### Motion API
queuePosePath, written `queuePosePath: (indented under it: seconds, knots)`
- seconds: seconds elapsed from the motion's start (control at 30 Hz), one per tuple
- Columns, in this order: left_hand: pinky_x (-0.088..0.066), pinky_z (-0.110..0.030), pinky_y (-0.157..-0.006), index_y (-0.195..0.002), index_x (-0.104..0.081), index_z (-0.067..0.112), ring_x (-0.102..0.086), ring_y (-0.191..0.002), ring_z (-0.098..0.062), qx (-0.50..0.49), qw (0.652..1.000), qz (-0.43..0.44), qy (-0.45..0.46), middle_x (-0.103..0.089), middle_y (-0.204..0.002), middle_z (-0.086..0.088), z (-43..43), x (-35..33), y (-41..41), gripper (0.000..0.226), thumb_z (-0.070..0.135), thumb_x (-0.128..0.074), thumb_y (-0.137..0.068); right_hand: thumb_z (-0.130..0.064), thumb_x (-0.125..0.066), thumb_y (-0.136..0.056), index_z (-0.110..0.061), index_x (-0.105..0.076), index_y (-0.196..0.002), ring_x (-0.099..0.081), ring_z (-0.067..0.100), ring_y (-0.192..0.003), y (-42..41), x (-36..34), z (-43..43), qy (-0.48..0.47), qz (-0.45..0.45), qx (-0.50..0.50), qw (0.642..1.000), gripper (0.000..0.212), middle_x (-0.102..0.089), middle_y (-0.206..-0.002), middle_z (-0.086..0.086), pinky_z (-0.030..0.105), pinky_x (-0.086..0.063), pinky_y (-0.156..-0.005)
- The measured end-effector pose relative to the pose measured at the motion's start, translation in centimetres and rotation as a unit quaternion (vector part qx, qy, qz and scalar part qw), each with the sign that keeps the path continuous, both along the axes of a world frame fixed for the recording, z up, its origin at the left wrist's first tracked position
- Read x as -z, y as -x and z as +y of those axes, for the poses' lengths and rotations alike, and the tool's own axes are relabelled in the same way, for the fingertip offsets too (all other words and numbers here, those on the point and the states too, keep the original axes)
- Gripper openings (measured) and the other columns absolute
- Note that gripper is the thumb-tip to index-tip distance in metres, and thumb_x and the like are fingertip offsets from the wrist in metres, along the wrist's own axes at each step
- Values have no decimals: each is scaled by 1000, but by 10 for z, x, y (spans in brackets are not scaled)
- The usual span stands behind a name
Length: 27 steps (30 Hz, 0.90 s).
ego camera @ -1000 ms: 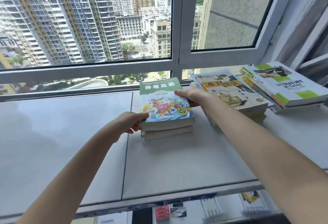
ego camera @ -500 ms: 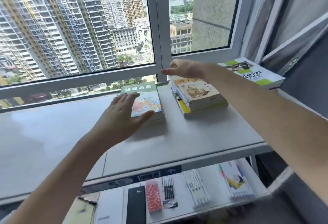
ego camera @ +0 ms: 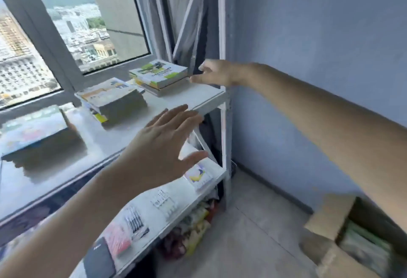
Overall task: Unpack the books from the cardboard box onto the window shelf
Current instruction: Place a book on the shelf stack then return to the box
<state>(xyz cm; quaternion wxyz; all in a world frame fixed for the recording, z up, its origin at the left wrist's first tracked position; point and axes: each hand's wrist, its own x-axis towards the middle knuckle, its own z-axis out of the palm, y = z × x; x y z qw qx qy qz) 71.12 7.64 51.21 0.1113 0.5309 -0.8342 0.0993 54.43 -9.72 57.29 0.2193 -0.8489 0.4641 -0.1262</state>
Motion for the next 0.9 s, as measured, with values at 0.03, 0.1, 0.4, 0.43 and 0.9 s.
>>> queuePosePath:
  seconds: [0.03,0.1,0.4,0.43,0.9]
  knots:
    - [-25,-41,-115,-140,-42,18,-33,-140,-20,21,1000,-2,-13,-43,-148,-1,6,5,19,71,63,-38,-85,-64,-49,-84,-8,-39,-137,-48,22,-117,26,11,8,-9,5,26,1000,78,-48,-137,7,34,-37,-99]
    - [-26,-39,-114,-138,-46,17,-35,-139,-21,83,996,-6,-29,-46,-145,0,23,21,80,73,65,-34,-83,-63,-49,-85,-11,-36,-140,-44,21,-125,96,39,37,-38,30,88,995,77,-40,-146,7,34,-35,-102]
    - [-9,-35,-118,-144,-33,24,-21,-145,-17,242,965,-40,-93,-35,-152,4,51,87,288,77,70,-19,-85,-62,-48,-86,-12,-30,-145,-37,26,-135,385,118,137,-94,99,280,950,80,-35,-151,9,37,-33,-105]
    - [-10,-36,-118,-144,-33,24,-22,-145,-17,257,960,-54,-99,-36,-152,4,48,98,314,76,70,-19,-85,-62,-48,-86,-12,-29,-145,-36,26,-136,418,129,146,-109,96,299,943,80,-34,-151,9,37,-33,-106]
    - [-15,-39,-118,-144,-30,22,-18,-145,-18,274,914,-116,-277,-32,-153,2,-36,313,657,68,62,-35,-89,-65,-49,-82,-18,-40,-138,-45,22,-129,742,379,171,-281,10,409,868,74,-46,-144,4,39,-38,-104]
